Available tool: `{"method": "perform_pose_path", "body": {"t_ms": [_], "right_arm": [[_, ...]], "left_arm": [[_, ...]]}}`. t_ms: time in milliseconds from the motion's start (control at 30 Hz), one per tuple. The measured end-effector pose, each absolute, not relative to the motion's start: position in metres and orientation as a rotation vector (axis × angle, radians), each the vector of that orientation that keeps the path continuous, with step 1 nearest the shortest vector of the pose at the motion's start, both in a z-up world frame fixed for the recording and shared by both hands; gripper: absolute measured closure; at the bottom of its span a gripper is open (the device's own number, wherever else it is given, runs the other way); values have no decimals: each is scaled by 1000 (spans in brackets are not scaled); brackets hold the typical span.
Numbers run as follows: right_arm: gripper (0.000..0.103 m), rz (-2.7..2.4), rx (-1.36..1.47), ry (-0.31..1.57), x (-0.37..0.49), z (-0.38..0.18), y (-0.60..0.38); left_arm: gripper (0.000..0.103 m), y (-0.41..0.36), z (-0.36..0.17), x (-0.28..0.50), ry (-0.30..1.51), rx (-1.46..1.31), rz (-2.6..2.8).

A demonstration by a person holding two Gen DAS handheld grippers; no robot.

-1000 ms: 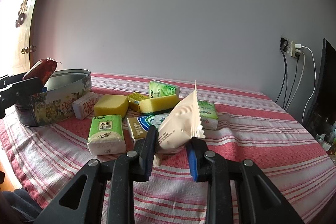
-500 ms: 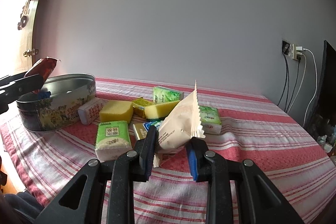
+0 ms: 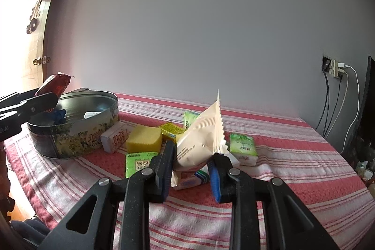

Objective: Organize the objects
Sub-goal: 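Lift and carry the red packet and beige pastry over the silver tin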

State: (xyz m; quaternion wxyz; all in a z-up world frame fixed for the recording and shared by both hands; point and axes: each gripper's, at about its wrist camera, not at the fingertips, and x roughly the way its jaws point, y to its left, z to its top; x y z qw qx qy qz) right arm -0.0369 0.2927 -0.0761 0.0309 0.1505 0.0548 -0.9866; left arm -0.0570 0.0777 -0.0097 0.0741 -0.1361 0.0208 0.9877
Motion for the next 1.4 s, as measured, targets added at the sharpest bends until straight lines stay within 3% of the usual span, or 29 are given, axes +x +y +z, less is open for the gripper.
{"method": "perform_pose_path", "body": {"t_ms": [700,1400], "right_arm": [[73,-2795,412,267,-98,-26,203],[73,-2581,615,255,-153,-49,111]], "left_arm": [[53,-2,-10,-86,-4,-559,3136],[53,-45,-27,-129,28,-800,3185]]}}
